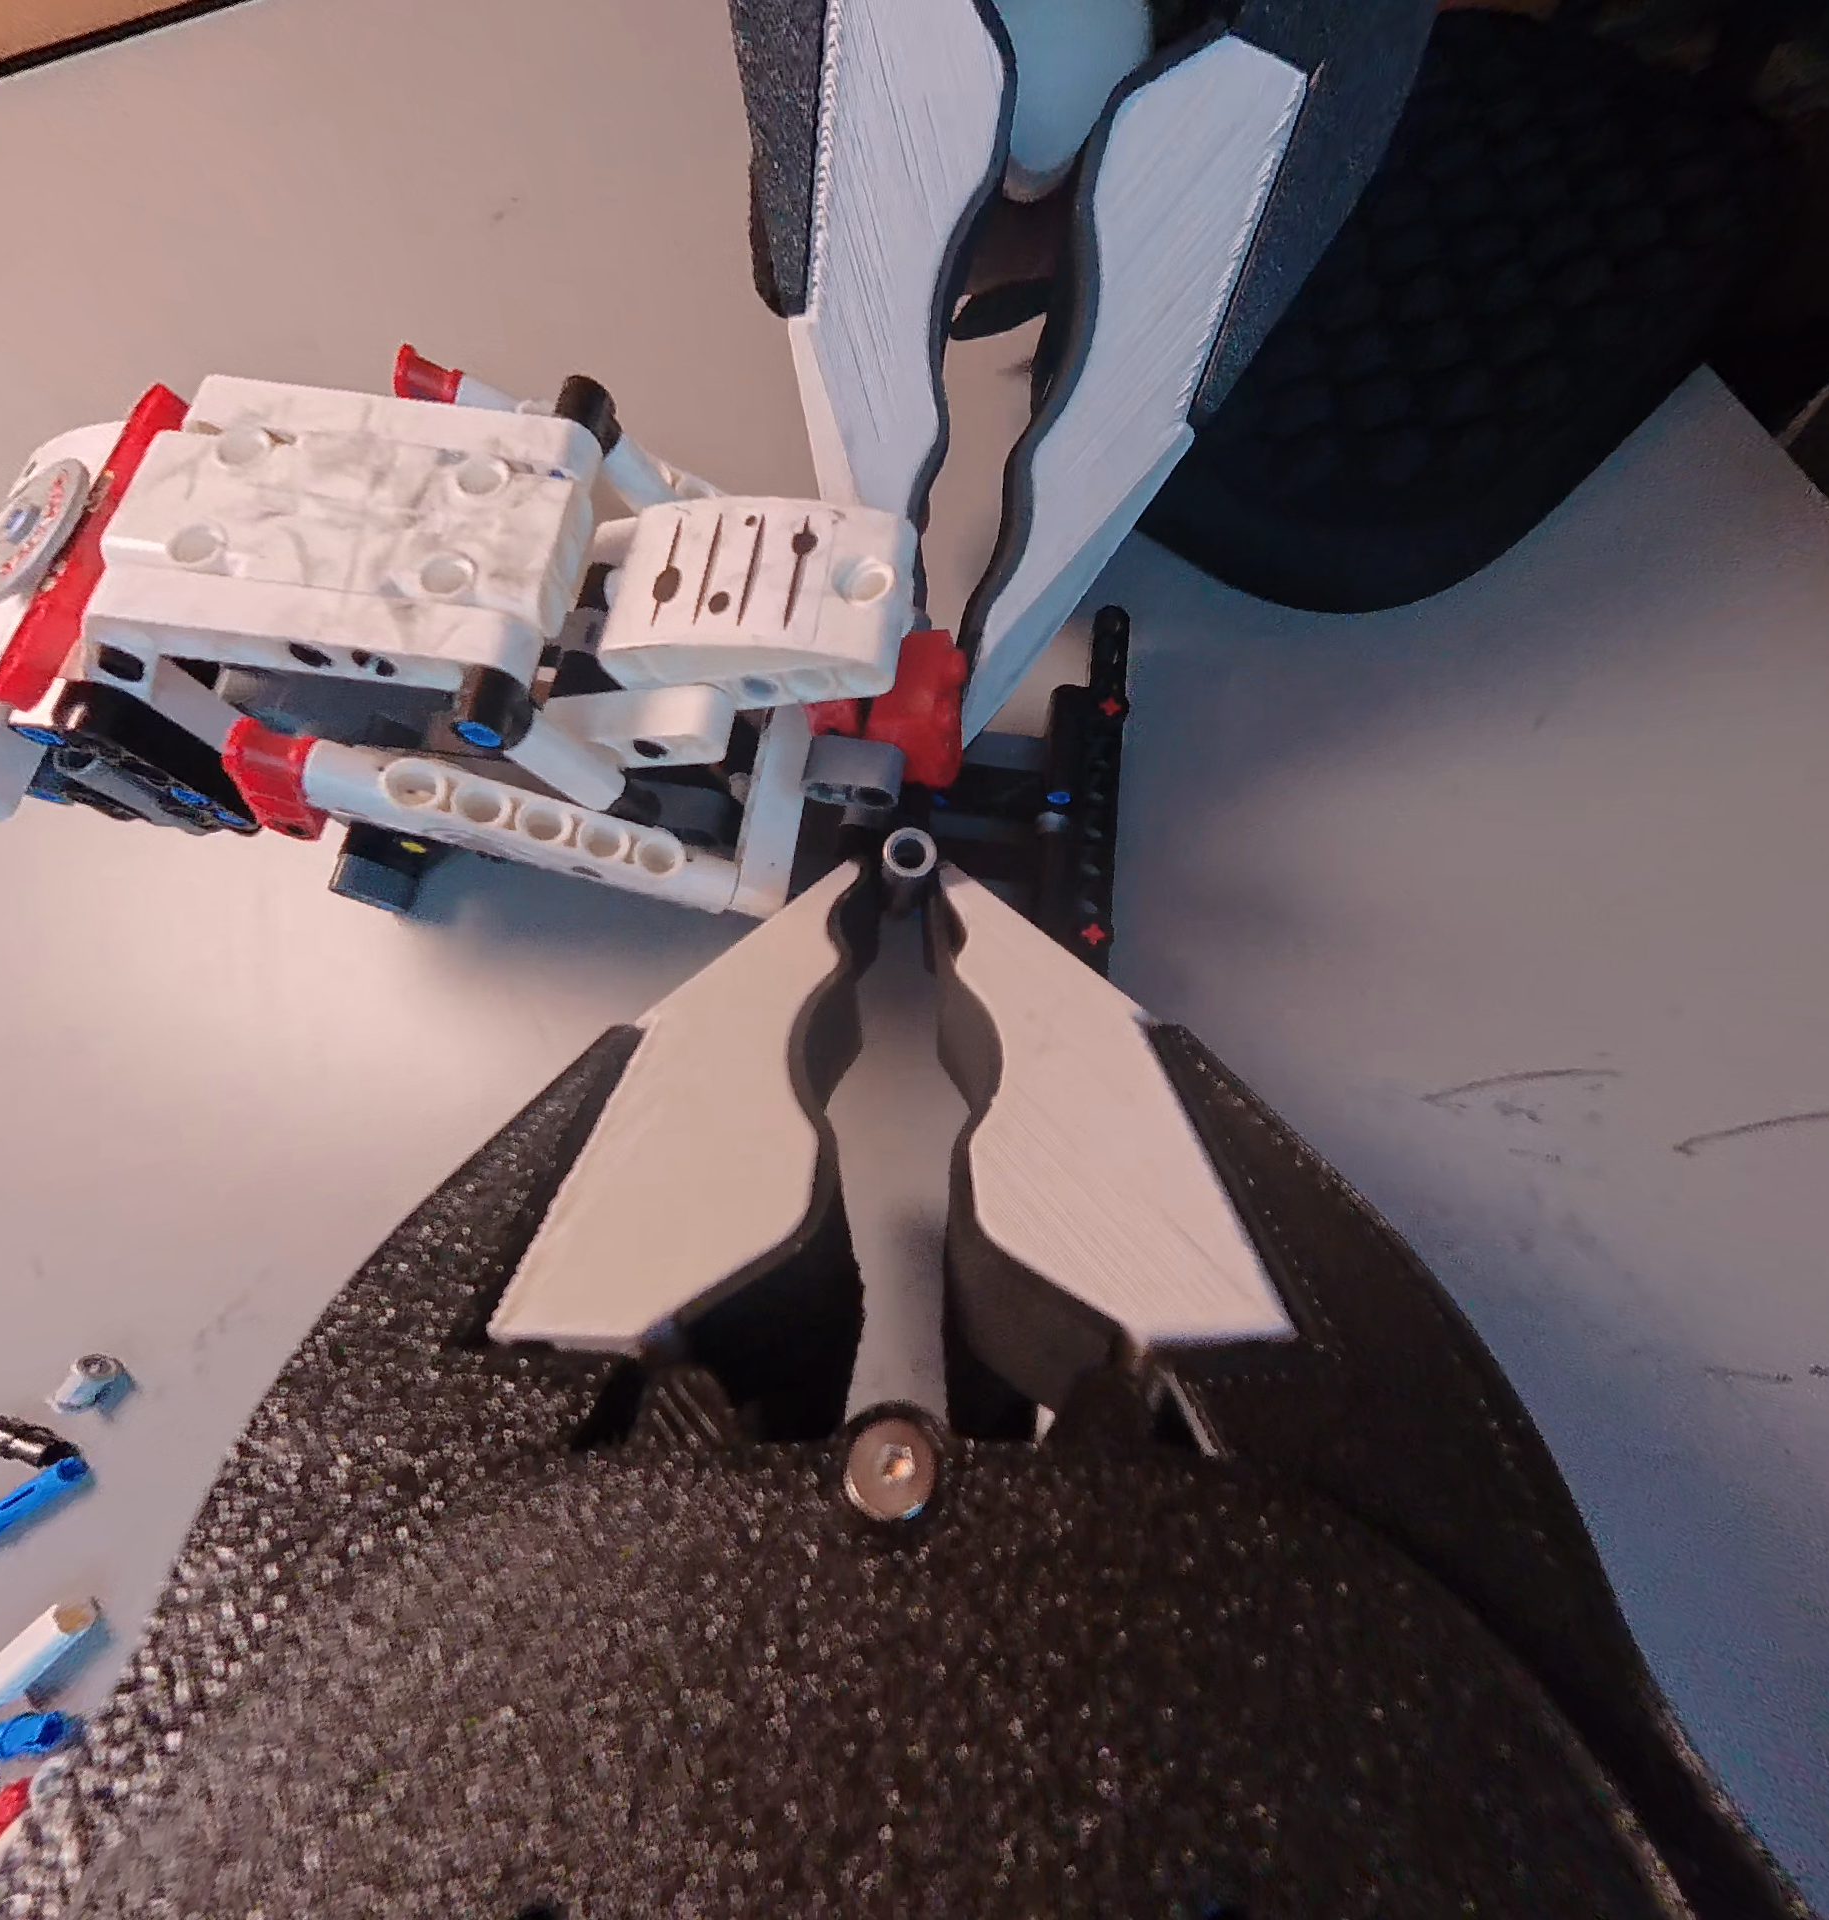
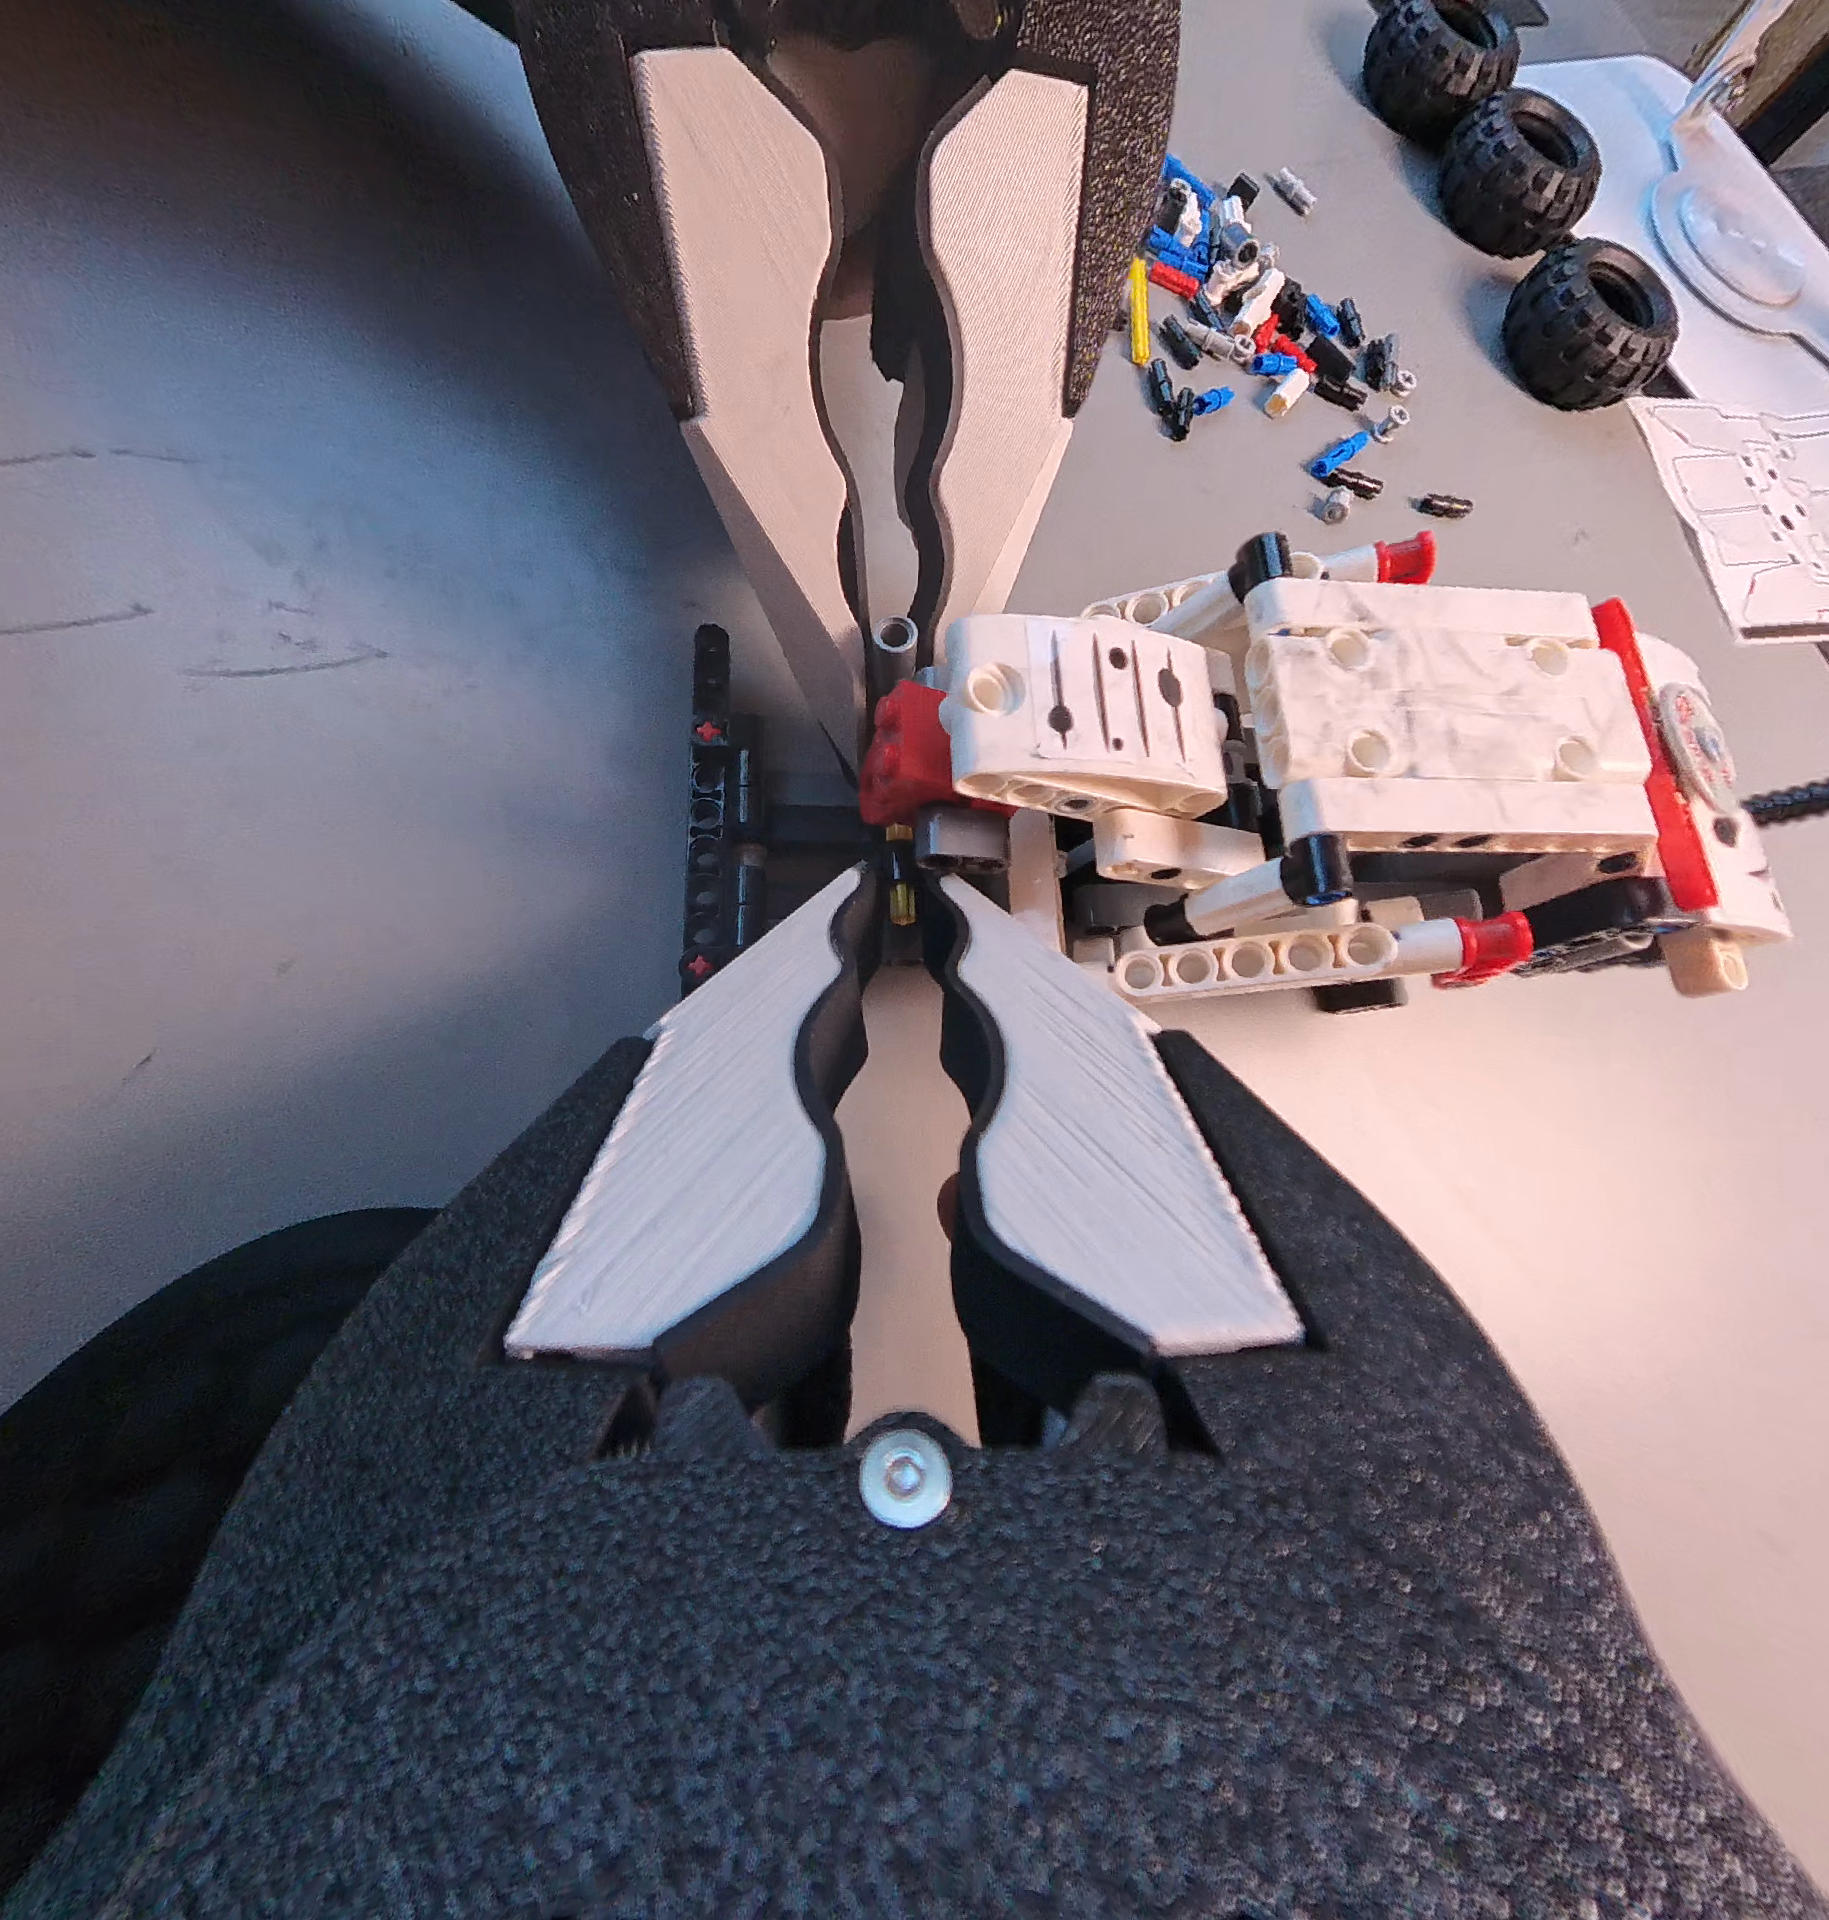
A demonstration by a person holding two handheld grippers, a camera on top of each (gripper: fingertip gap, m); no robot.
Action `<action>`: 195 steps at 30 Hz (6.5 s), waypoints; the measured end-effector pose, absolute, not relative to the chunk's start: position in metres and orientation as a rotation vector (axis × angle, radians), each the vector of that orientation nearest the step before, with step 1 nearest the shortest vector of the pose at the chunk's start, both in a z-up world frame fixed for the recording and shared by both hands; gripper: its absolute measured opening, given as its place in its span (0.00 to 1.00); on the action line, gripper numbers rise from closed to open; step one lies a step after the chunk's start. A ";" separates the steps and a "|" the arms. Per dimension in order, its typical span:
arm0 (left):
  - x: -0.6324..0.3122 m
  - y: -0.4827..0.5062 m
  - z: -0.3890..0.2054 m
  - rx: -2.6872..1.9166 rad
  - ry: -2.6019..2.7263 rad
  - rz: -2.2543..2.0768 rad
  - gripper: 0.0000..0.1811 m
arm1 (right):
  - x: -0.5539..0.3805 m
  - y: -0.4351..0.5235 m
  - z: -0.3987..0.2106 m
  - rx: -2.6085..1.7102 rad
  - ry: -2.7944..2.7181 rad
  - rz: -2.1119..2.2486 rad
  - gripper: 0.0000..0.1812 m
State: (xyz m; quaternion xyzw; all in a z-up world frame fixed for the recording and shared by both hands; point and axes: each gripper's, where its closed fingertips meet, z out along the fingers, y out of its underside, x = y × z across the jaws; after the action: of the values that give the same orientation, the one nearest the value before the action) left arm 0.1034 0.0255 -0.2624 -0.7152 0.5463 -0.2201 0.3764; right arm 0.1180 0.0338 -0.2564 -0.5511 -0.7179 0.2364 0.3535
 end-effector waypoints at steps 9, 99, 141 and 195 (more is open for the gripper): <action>0.086 0.020 -0.269 -1.883 1.428 -0.574 0.03 | 0.121 0.033 -0.258 -1.431 -1.873 0.657 0.03; 0.108 0.010 -0.247 -1.852 1.231 -0.559 0.01 | 0.106 0.018 -0.249 -1.248 -1.868 0.805 0.03; 0.109 0.014 -0.258 -1.936 1.191 -0.539 0.01 | 0.105 0.023 -0.264 -1.253 -1.940 0.741 0.04; 0.036 0.012 -0.232 -1.921 0.959 -0.374 0.12 | 0.105 0.016 -0.262 -1.915 -1.413 0.387 0.09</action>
State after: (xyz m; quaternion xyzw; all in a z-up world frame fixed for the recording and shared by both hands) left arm 0.0362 0.0117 -0.2321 -0.7813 0.3901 -0.1522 0.4629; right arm 0.1047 0.0160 -0.2618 -0.7418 -0.5475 0.1501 0.3571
